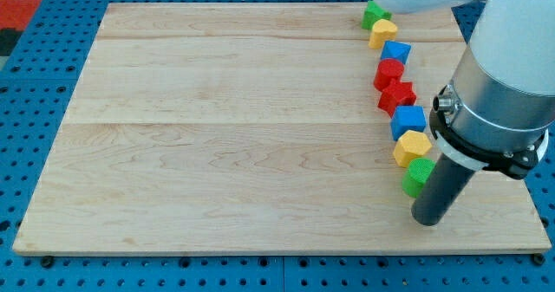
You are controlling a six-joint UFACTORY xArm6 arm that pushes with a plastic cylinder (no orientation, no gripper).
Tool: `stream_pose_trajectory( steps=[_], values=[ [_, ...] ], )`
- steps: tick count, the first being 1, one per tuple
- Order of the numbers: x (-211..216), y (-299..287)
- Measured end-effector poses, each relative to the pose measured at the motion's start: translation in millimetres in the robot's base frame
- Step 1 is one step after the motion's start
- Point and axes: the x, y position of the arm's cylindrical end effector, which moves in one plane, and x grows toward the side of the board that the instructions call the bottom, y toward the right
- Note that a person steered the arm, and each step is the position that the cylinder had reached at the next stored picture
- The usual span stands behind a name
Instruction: Drag the arm to the right of the green circle
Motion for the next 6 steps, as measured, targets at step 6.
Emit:
stream_pose_trajectory(
  steps=[6],
  values=[
    [34.9,0.3]
  ],
)
